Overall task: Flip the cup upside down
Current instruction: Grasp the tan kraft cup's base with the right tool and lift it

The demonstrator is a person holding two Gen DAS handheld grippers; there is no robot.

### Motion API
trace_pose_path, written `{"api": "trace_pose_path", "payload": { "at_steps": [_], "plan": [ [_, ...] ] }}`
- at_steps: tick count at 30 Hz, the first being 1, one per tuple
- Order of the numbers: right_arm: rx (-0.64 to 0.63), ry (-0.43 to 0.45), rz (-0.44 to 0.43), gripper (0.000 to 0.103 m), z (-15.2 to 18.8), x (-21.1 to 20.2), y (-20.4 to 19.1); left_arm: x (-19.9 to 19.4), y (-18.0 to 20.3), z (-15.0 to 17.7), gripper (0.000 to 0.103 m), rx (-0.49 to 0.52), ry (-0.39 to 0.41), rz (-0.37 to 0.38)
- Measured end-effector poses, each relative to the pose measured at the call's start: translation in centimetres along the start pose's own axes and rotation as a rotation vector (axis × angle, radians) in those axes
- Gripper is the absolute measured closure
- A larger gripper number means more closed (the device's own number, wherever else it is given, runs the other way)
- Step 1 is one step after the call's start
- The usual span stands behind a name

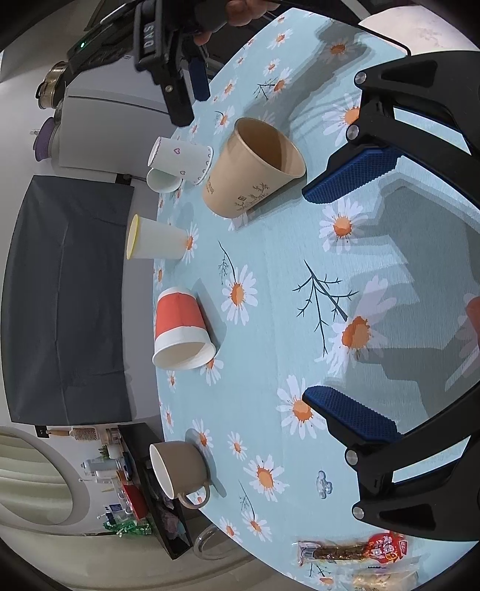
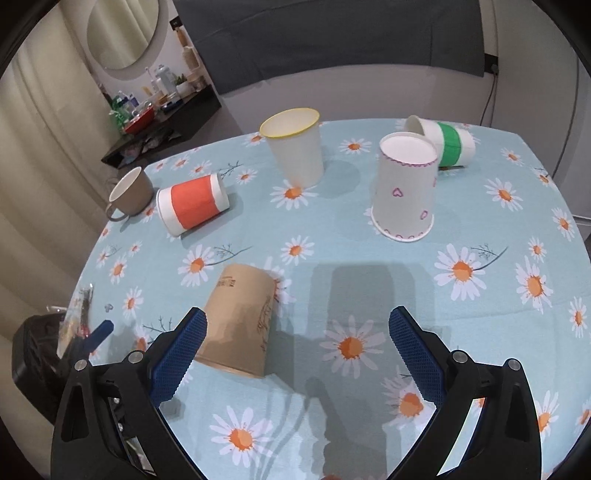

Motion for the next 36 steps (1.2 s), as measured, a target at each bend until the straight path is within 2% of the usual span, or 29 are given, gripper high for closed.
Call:
{"api": "trace_pose_path", "payload": {
  "at_steps": [4, 6, 9, 11, 16, 24, 25, 26, 27, 30, 33, 36],
  "plan": [
    [0.042, -0.145, -0.054, 0.008, -1.4, 2.9, -1.1, -0.1, 0.2, 0.0, 0.006, 0.007, 0.005, 0.012],
    [0.047, -0.172, -0.027, 0.008, -2.1, 4.1, -1.1, -0.1, 0.4, 0.0, 0.006, 0.012, 0.008, 0.020],
    [0.016, -0.280, 0.044, 0.008, -2.2, 6.4, -0.8, -0.2, 0.4, 0.0, 0.006, 0.014, 0.012, 0.024],
    [0.024, -0.371, 0.018, 0.008, -1.8, 7.7, -1.0, -0.3, 0.4, 0.0, 0.006, 0.010, 0.015, 0.028],
    [0.063, -0.485, -0.075, 0.008, -1.3, 9.0, -2.0, -0.4, 0.5, -0.1, 0.006, 0.005, 0.019, 0.049],
    [0.044, -0.501, -0.032, 0.009, -1.0, 10.4, -2.6, -0.5, 0.6, -0.1, 0.006, 0.007, 0.024, 0.057],
    [0.044, -0.499, -0.034, 0.018, -1.1, 10.6, -2.7, -0.5, 0.6, -0.1, 0.006, 0.005, 0.024, 0.057],
    [0.039, -0.511, -0.036, 0.044, -1.0, 10.6, -2.9, -0.5, 0.6, -0.1, 0.006, 0.002, 0.023, 0.057],
    [0.029, -0.527, -0.040, 0.051, -0.9, 10.7, -3.0, -0.4, 0.5, -0.1, 0.006, -0.001, 0.019, 0.056],
    [-0.014, -0.494, -0.030, 0.052, -1.3, 10.4, -3.4, -0.3, 0.4, 0.0, 0.006, -0.010, 0.011, 0.067],
    [-0.004, -0.460, -0.068, 0.052, -1.9, 9.9, -3.9, -0.3, 0.4, 0.0, 0.006, -0.014, 0.007, 0.078],
    [-0.020, -0.378, -0.080, 0.053, -3.5, 9.2, -4.5, -0.3, 0.4, 0.0, 0.006, -0.013, 0.006, 0.076]
  ]
}}
Point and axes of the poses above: each gripper's, at about its wrist camera, not at the fingertips, and x roughly the way its jaws point, y to its right, z to its underside, the point moved 9 cm from there along x, roughly the way its jaws point, and after that the axes turned 1 degree about z, right-handed, at the moved point
